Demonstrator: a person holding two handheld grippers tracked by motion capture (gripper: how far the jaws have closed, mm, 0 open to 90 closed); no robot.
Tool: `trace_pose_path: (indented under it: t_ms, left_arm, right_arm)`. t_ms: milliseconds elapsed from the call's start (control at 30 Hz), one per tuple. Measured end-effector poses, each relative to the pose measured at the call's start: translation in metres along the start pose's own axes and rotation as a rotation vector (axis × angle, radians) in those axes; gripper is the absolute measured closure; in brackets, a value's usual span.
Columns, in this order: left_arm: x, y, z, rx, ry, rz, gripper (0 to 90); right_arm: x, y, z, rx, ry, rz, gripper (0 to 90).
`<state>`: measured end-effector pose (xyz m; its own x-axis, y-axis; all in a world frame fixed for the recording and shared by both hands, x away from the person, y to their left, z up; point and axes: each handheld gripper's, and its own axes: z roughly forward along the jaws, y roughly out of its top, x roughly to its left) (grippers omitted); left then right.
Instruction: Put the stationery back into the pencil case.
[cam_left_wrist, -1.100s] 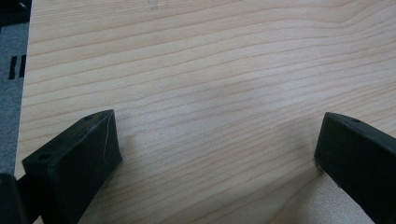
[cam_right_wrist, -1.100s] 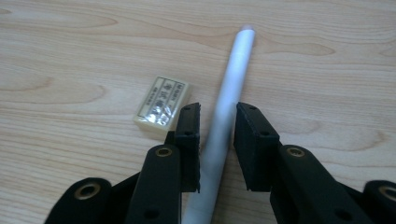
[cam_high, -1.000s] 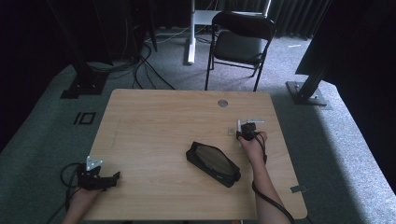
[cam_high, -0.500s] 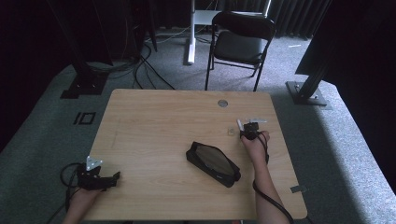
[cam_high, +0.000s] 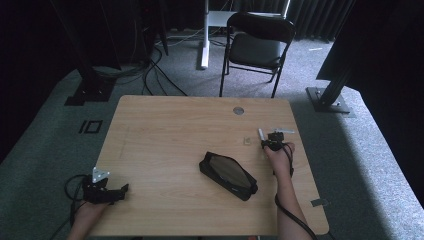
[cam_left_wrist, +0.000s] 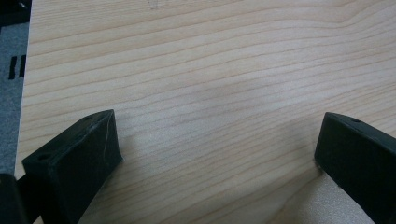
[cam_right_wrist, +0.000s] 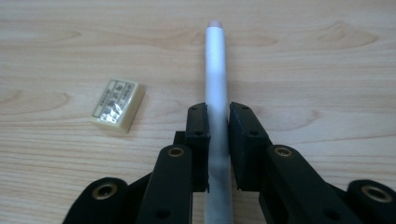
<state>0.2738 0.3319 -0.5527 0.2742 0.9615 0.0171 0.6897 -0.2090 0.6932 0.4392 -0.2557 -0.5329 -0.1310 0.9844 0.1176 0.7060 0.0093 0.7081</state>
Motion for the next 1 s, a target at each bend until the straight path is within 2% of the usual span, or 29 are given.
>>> trace_pose_path:
  t_ms: [367, 667, 867, 1000]
  left_arm:
    - [0.000, 0.000, 0.000, 0.000, 0.000, 0.000, 0.4]
    - [0.000, 0.000, 0.000, 0.000, 0.000, 0.000, 0.4]
    - [0.000, 0.000, 0.000, 0.000, 0.000, 0.000, 0.4]
    - [0.000, 0.000, 0.000, 0.000, 0.000, 0.000, 0.4]
  right_arm:
    - [0.000, 0.014, -0.034, -0.055, 0.061, -0.010, 78.7]
    - [0.007, 0.019, -0.048, -0.079, 0.111, -0.029, 78.7]
    - [0.013, 0.021, -0.057, -0.112, 0.168, -0.023, 78.7]
    - [0.018, 0.024, -0.063, -0.119, 0.177, -0.054, 78.7]
